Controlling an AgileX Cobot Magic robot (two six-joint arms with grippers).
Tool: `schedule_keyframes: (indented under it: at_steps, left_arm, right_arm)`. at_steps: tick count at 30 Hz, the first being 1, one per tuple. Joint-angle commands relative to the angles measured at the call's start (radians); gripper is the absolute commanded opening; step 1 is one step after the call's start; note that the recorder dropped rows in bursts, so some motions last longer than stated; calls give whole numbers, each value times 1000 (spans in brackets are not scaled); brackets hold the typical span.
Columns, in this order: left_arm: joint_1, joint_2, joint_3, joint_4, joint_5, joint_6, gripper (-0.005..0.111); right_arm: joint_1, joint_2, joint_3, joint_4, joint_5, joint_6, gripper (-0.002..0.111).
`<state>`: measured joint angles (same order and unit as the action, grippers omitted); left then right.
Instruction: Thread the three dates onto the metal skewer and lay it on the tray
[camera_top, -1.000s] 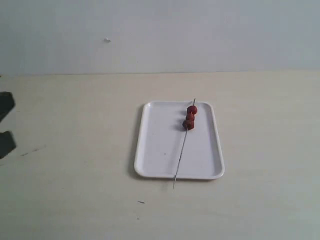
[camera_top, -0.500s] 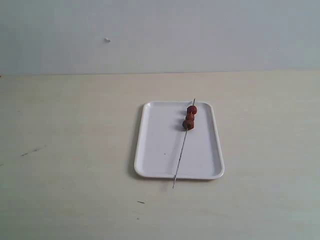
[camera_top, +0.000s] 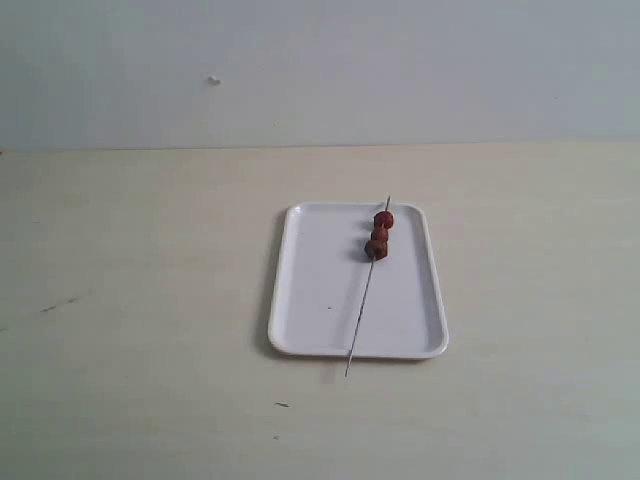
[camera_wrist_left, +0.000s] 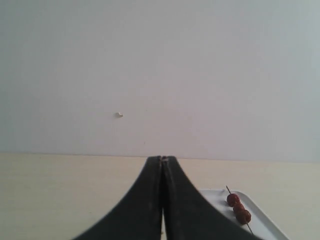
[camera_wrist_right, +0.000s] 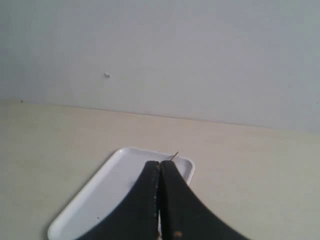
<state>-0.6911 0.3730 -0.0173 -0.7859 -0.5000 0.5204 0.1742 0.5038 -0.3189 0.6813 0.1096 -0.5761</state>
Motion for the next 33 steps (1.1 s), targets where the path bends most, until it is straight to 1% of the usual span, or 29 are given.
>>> schedule_keyframes:
  at_steps: [1,13,14,17,18,19,21,23,29,32,33]
  left_arm:
    - [-7,-4,2,4,-2,-5,0]
    - [-7,-4,2,4,-2,-4,0]
    - [-7,-4,2,6,-6,10,0]
    - [-8,-4,2,13,-36,126,0]
    - [1,-4,2,11,-36,141,0]
    - [21,-13,2,11,-26,148,0]
    - [88,-42,2,11,10,152,0]
    - [176,-91,2,11,48,152,0]
    - [396,-195,2,11,53,154,0]
    - [477,-256,2,9,53,154,0]
    - [494,-267,2,9,53,154,0]
  right_arm:
    - [1,-3,5,-4,2,2,0]
    - [1,-3,5,-2,2,2,0]
    - [1,-3,5,-2,2,2,0]
    - [1,-3,5,-2,2,2,0]
    - [1,-3,5,-2,2,2,0]
    - [1,-3,5,-2,2,2,0]
    - [1,-3,5,-2,2,2,0]
    - [1,-3,5,-2,2,2,0]
    - [1,-3,5,-4,2,2,0]
    - [1,-3,5,-4,2,2,0]
    - [1,-3,5,-4,2,2,0]
